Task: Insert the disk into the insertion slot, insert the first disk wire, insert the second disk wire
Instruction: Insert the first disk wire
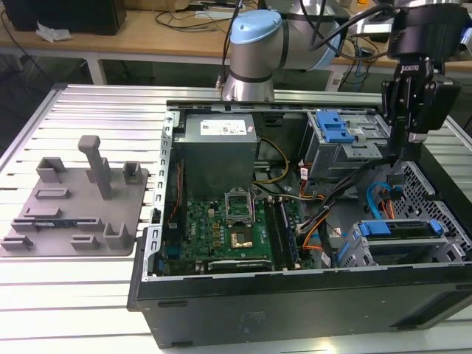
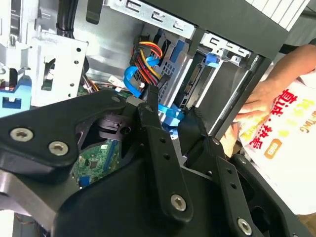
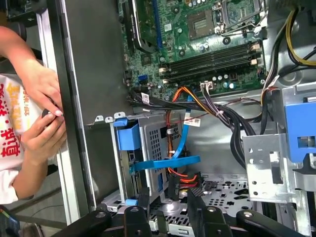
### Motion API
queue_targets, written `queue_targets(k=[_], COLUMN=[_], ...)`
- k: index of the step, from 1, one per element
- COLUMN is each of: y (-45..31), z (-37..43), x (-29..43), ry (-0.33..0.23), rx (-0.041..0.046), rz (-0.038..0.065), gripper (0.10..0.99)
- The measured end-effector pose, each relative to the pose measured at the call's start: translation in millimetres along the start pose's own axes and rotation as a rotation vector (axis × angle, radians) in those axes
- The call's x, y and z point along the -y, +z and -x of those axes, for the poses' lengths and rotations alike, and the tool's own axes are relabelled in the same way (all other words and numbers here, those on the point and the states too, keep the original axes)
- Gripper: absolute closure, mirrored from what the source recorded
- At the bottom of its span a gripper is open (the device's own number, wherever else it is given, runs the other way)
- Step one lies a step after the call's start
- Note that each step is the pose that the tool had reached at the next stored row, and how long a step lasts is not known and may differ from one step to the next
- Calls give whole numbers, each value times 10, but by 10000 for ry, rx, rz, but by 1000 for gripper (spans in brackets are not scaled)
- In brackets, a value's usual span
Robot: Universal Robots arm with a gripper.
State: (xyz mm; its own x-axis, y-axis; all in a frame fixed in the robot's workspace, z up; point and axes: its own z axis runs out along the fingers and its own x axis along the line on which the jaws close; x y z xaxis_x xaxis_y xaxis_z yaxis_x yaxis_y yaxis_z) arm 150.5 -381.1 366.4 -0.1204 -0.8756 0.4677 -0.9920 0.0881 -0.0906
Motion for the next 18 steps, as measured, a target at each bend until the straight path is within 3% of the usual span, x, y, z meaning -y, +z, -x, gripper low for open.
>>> queue_targets(k=[3, 10, 12, 15, 18], y=[88, 210, 223, 232, 239], z=[21, 80, 87, 99, 117], x=[-10, -14, -7, -8, -11], ry=[130, 227, 223, 232, 243], rx=[-18, -70, -192, -461, -503], rz=[49, 96, 80, 14, -16], gripper=[651, 651, 651, 651, 651])
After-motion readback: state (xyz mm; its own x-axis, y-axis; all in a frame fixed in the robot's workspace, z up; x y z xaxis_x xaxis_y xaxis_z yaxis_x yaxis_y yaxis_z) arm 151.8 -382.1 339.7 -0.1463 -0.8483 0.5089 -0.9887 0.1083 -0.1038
